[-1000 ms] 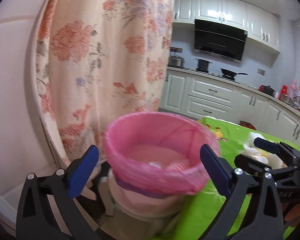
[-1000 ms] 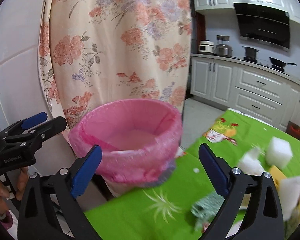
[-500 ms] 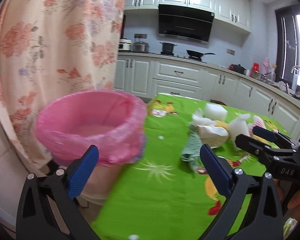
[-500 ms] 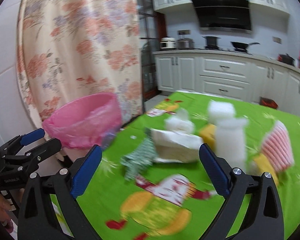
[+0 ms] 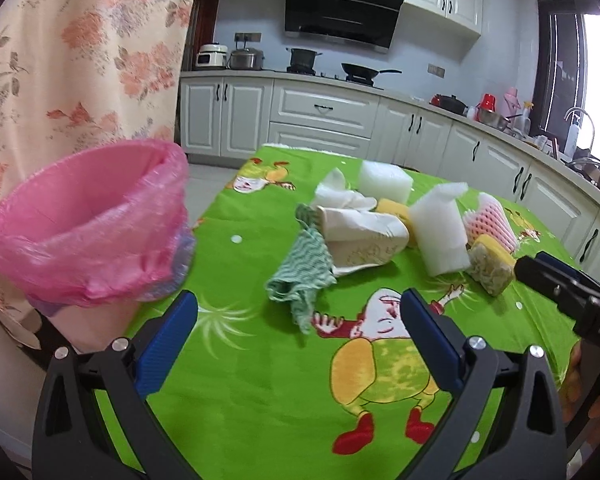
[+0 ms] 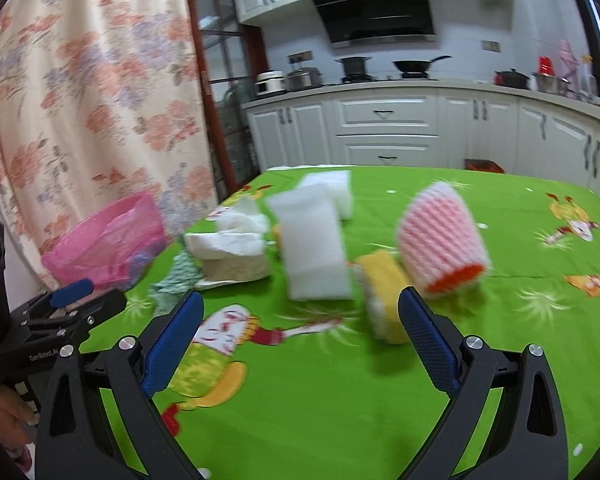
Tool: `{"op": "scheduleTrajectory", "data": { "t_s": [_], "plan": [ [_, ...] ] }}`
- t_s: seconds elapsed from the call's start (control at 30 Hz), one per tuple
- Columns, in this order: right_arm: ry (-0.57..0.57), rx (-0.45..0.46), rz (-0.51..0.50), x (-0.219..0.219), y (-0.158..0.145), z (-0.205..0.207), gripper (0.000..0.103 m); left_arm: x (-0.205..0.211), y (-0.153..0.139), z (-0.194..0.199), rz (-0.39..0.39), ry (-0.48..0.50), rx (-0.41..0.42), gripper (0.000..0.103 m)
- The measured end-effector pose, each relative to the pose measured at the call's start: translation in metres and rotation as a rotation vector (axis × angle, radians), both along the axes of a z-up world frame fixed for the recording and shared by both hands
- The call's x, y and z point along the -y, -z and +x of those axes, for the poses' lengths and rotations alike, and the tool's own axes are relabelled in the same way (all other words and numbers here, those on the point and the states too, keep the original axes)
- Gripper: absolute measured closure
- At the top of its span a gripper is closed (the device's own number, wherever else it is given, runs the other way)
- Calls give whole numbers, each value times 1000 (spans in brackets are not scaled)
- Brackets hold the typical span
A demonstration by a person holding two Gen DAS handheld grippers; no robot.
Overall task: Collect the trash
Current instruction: 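Return both tools to the table toward the remaining trash, then grasp the green-white cloth with the left tool while the right tool grasps the yellow sponge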
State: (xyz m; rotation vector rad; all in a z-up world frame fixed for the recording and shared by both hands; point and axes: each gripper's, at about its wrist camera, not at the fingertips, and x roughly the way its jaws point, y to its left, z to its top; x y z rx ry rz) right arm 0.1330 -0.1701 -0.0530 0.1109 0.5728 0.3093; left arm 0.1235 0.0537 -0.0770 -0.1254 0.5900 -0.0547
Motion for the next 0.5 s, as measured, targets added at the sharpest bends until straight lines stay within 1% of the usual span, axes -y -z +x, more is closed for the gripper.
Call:
{"op": "scheduleTrajectory", "data": {
  "t_s": [0.1, 0.2, 0.27, 0.33, 0.5],
  "plan": [
    [44, -18, 6, 12, 2, 6, 11, 6, 4, 8, 16, 4, -8, 5],
    [80, -54, -14, 20, 8, 16, 11, 7, 7, 19, 36, -9, -23, 5],
    [96, -83, -31, 21, 13, 23, 14, 7, 9, 27, 36, -13, -37, 5],
    [104, -106, -39, 22, 17, 31, 20, 6, 10, 32, 39, -15, -39, 5],
    [105, -149, -54, 21, 26, 43, 31, 10, 13, 51, 78, 0, -74, 6]
  ]
}}
